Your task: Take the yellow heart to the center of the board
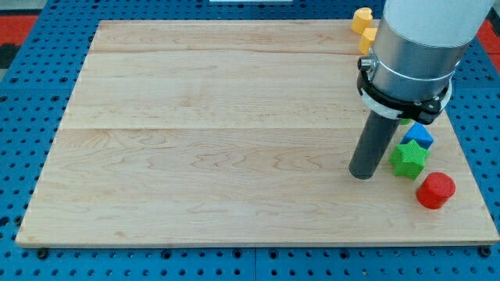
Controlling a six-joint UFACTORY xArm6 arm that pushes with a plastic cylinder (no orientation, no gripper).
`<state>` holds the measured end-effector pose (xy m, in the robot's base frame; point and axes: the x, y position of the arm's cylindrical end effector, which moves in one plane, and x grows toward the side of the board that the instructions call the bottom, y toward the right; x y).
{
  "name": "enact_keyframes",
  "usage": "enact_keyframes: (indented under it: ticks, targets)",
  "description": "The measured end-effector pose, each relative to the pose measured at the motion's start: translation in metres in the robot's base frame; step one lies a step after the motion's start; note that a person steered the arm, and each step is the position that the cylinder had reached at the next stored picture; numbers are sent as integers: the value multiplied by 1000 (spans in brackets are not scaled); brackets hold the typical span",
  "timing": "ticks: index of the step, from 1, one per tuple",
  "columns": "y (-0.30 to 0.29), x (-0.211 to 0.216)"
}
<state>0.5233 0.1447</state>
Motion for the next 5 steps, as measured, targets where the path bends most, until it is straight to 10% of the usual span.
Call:
enact_keyframes:
  ticks: [3,5]
  targets:
    - [-15,-48]
    - [-15,47]
